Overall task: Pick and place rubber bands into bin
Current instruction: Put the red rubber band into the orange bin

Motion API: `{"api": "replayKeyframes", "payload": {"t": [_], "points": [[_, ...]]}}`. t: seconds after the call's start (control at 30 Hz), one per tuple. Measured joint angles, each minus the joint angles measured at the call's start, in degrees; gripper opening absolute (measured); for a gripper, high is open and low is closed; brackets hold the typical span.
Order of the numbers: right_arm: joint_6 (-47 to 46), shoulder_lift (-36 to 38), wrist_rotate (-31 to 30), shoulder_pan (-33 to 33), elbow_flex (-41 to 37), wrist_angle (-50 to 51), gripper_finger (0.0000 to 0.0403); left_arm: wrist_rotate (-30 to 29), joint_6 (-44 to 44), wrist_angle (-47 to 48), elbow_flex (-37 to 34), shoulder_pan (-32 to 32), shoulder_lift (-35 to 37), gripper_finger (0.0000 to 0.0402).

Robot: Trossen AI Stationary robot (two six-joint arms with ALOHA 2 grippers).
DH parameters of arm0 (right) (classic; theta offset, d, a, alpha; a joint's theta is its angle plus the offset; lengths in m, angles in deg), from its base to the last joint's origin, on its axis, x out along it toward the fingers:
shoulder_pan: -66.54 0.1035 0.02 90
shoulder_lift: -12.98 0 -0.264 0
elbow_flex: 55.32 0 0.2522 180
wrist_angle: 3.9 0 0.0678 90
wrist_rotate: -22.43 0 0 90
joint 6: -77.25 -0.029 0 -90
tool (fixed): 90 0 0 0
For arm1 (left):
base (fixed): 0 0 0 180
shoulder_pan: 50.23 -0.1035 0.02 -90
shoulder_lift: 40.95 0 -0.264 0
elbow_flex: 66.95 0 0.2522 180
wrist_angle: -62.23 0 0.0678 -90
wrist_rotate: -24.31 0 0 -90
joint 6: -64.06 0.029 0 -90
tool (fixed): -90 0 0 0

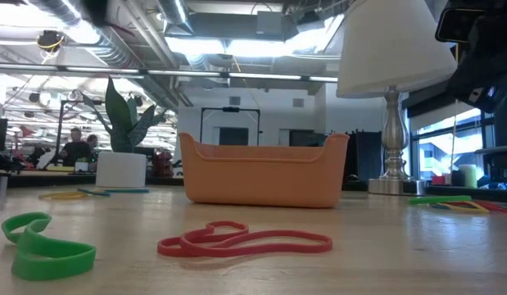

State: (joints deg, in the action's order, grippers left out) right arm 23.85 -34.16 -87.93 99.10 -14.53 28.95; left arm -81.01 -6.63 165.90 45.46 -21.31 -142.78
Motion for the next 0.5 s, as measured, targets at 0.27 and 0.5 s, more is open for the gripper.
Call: {"api": "replayKeyframes", "payload": {"t": [0.27, 0.5], "points": [[-0.3, 0.0, -1.1, 0.0, 0.0, 0.0, 0.0014, -3.2, 26.6, -8.3, 0.0, -13.3, 1.9, 0.0003], [-1.9, 0.0, -4.2, -0.1, 0.0, 0.0, 0.0014, -2.4, 50.2, -25.2, 0.1, -22.7, 1.2, 0.0003]]}}
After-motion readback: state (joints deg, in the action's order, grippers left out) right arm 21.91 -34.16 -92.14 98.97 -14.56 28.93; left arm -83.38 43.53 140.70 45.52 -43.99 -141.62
